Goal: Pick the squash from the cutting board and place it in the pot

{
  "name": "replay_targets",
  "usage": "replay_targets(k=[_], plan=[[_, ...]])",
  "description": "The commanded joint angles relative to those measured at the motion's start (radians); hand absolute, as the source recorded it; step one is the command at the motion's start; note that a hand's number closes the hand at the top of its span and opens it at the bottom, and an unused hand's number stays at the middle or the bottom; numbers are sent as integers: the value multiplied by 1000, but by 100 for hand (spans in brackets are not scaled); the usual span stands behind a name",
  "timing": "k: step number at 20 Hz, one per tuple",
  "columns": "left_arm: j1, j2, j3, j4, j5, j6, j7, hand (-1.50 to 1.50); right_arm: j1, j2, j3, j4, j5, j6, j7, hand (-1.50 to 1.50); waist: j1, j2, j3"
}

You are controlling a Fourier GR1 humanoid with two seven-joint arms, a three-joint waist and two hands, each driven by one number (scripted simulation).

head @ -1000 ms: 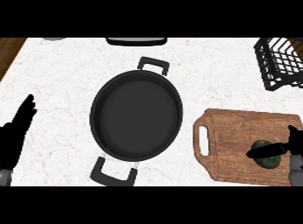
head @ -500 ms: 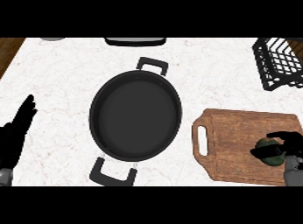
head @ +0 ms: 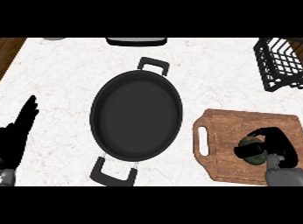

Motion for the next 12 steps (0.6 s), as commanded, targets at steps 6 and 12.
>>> replay_targets(k=[6, 12], plan=[[-82, -5, -76, -15, -9, -76, 2, 0, -262, 229, 645, -37, 141, 163, -153, 150, 205, 14, 1], [-103, -19, -73, 21, -22, -55, 26, 0, -482, 232, 936, -47, 216, 84, 18, 150, 126, 0, 3]])
